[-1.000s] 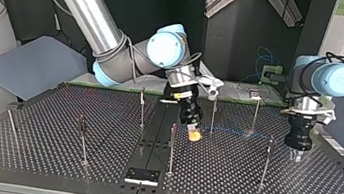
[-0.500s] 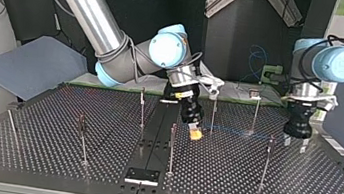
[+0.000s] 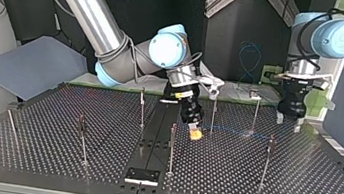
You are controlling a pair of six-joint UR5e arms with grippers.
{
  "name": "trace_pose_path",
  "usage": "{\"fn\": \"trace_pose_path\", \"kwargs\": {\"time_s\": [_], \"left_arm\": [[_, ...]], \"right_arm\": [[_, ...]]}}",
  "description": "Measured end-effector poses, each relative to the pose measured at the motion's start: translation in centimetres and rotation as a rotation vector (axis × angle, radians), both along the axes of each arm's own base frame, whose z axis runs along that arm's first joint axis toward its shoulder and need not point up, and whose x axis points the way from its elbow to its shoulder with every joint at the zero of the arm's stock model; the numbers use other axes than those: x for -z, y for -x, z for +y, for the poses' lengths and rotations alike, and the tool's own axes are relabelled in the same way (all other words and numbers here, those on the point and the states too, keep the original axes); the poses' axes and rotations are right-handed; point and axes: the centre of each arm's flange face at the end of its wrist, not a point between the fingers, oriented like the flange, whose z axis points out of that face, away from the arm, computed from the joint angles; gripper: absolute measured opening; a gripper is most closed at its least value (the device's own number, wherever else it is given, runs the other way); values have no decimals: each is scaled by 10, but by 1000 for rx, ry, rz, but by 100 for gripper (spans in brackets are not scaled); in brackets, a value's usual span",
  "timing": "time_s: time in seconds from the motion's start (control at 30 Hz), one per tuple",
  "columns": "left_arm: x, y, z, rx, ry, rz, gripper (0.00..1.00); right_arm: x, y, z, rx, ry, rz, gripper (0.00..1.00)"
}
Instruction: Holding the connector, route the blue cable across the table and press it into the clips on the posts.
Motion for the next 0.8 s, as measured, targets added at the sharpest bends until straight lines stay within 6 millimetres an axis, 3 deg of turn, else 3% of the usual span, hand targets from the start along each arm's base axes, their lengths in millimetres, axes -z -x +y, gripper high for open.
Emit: {"fn": "trace_pose_path", "kwargs": {"time_s": [0.37, 0.8], "left_arm": [[-19, 31, -34, 92, -91, -12, 99], [-39, 43, -61, 147, -202, -71, 99]], "right_arm": [[-12, -3, -1, -2, 14, -16, 0], [-22, -2, -5, 5, 14, -16, 0]]}}
